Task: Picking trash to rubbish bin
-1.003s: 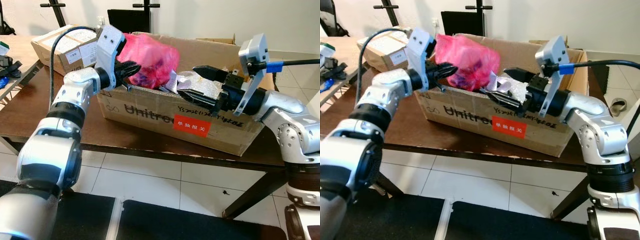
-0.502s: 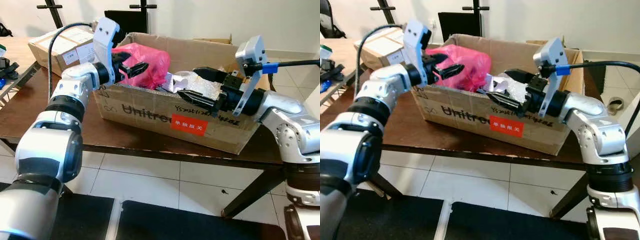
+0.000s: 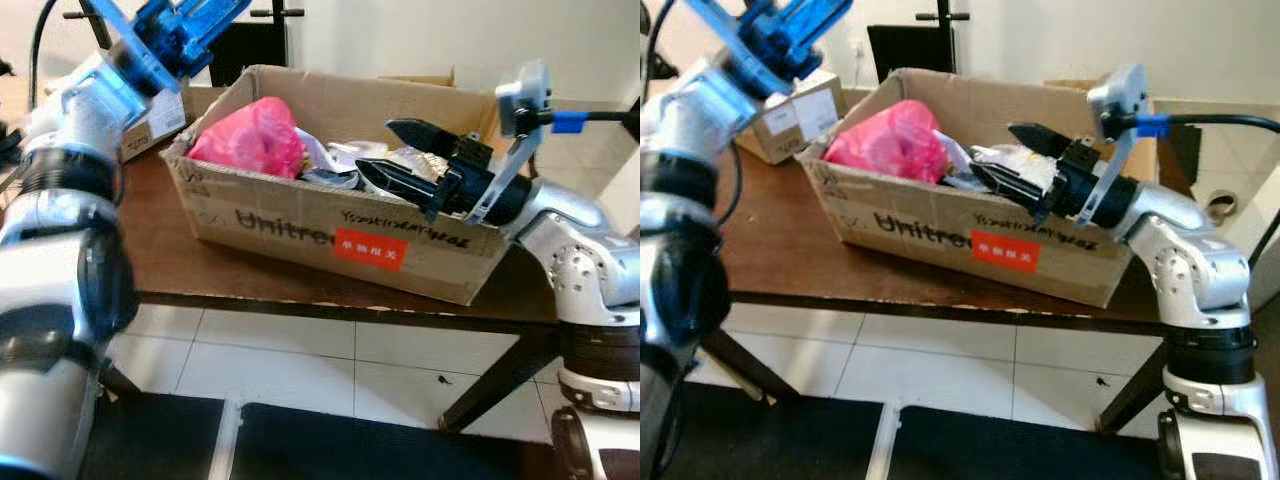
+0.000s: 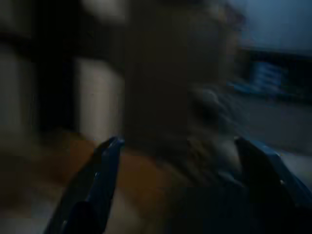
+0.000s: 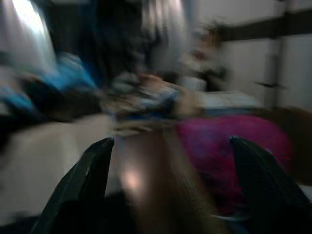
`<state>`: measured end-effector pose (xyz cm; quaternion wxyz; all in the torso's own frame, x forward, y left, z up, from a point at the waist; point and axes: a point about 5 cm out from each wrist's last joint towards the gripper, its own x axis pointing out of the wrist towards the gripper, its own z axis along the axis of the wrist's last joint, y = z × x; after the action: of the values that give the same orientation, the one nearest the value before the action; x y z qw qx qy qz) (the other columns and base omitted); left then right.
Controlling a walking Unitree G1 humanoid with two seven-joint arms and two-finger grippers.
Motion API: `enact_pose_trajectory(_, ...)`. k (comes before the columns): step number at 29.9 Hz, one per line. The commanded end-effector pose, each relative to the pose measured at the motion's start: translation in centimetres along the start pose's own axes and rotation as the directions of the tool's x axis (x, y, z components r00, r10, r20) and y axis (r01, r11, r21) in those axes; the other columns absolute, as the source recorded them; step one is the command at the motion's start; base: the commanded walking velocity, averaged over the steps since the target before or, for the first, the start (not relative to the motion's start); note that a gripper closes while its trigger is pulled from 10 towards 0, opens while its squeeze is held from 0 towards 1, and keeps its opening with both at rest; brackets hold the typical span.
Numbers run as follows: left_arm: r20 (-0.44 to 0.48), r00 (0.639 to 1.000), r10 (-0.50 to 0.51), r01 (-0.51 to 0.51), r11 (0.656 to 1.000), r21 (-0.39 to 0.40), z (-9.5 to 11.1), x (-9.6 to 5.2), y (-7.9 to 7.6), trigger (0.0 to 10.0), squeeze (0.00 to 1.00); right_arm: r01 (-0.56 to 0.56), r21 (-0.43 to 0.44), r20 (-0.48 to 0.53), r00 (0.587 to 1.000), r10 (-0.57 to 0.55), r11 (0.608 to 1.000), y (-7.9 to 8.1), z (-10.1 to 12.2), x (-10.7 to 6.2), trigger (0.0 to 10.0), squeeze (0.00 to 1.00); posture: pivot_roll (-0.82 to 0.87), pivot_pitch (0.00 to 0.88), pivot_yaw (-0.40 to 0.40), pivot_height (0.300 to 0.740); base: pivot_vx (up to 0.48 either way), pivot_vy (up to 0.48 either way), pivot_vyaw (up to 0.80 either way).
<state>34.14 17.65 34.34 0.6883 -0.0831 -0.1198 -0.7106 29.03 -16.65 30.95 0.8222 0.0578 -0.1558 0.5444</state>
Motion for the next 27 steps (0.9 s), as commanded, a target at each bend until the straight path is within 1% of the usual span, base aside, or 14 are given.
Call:
enact_pose_trajectory(1,-0.143,0.986,-0.081,0.074,0.996,-0.055,-1.9,0.2,-1.2,10.0,0.0,-0.096,0.053,-0.019,0.995,0.097,0.994,1.3,-0.7,-0.2,10.0,0.0,-0.05,0.104,0.063,0.74,0.0,0.0,0.0)
enact_pose_trajectory(2,-0.143,0.986,-0.081,0.074,0.996,-0.055,-1.9,0.2,-1.2,10.0,0.0,-0.096,0.053,-0.019,0.995,0.097,0.994,1.3,-0.7,-0.2,10.0,0.0,-0.05,0.104,0.063,0.74,0.0,0.0,0.0)
enact_pose_trajectory(5,-0.264,0.959,-0.101,0.062,0.986,-0.155,-5.6,-1.1,-2.7,10.0,0.0,-0.06,0.112,-0.072,0.995,0.068,0.992,1.6,-3.1,-0.7,10.0,0.0,-0.05,0.104,0.065,0.74,0.0,0.0,0.0)
enact_pose_trajectory(7,-0.282,0.954,-0.106,0.059,0.984,-0.17,-6.2,-1.3,-3.0,10.0,0.0,-0.053,0.126,-0.075,0.995,0.063,0.991,1.6,-3.5,-0.7,10.0,0.0,-0.05,0.104,0.065,0.74,0.0,0.0,0.0)
enact_pose_trajectory(9,-0.347,0.933,-0.096,0.013,0.972,-0.233,-9.1,-2.0,-3.9,10.0,0.0,-0.087,0.21,-0.099,0.989,0.109,0.974,2.8,-5.4,-1.0,10.0,0.0,-0.05,0.106,0.069,0.74,0.0,0.0,0.0)
enact_pose_trajectory(13,-0.364,0.926,-0.099,-0.005,0.962,-0.272,-10.5,-2.2,-4.5,10.0,0.0,-0.105,0.253,-0.112,0.984,0.137,0.962,3.5,-6.4,-1.1,10.0,0.0,-0.05,0.111,0.069,0.74,0.0,0.0,0.0)
enact_pose_trajectory(15,-0.383,0.916,-0.122,-0.039,0.921,-0.388,-13.8,-2.3,-6.4,10.0,0.0,-0.127,0.339,-0.185,0.962,0.199,0.932,5.0,-8.9,-1.5,10.0,0.0,-0.05,0.116,0.071,0.74,0.0,0.0,0.0)
enact_pose_trajectory(16,-0.383,0.916,-0.122,-0.039,0.921,-0.388,-13.8,-2.3,-6.4,10.0,0.0,-0.127,0.339,-0.185,0.962,0.199,0.932,5.0,-8.9,-1.5,10.0,0.0,-0.05,0.116,0.071,0.74,0.0,0.0,0.0)
enact_pose_trajectory(19,-0.446,0.887,-0.124,-0.1,0.89,-0.445,-16.8,-2.5,-7.9,10.0,0.0,-0.106,0.387,-0.27,0.937,0.223,0.916,5.9,-11.2,-2.1,10.0,0.0,-0.05,0.118,0.072,0.74,0.0,0.0,0.0)
enact_pose_trajectory(21,-0.585,0.81,-0.042,-0.25,0.877,-0.409,-21.0,-3.4,-8.8,10.0,0.0,-0.046,0.407,-0.404,0.887,0.225,0.912,6.4,-14.0,-3.2,10.0,0.0,-0.05,0.12,0.075,0.74,0.0,0.0,0.0)
enact_pose_trajectory(22,-0.668,0.744,0.005,-0.34,0.863,-0.373,-23.4,-4.2,-9.4,10.0,0.0,-0.01,0.407,-0.494,0.839,0.229,0.913,6.9,-15.9,-4.1,10.0,0.0,-0.06,0.121,0.074,0.74,0.0,0.0,0.0)
enact_pose_trajectory(23,-0.668,0.744,0.005,-0.34,0.863,-0.373,-23.4,-4.2,-9.4,10.0,0.0,-0.01,0.407,-0.494,0.839,0.229,0.913,6.9,-15.9,-4.1,10.0,0.0,-0.06,0.121,0.074,0.74,0.0,0.0,0.0)
enact_pose_trajectory(26,-0.804,0.576,0.151,-0.568,0.781,-0.26,-28.5,-6.1,-10.6,10.0,0.0,0.108,0.379,-0.701,0.682,0.209,0.919,7.9,-20.6,-6.7,10.0,0.0,-0.06,0.122,0.073,0.74,0.0,0.0,0.0)
enact_pose_trajectory(27,-0.804,0.576,0.151,-0.568,0.781,-0.26,-28.5,-6.1,-10.6,10.0,0.0,0.108,0.379,-0.701,0.682,0.209,0.919,7.9,-20.6,-6.7,10.0,0.0,-0.06,0.122,0.073,0.74,0.0,0.0,0.0)
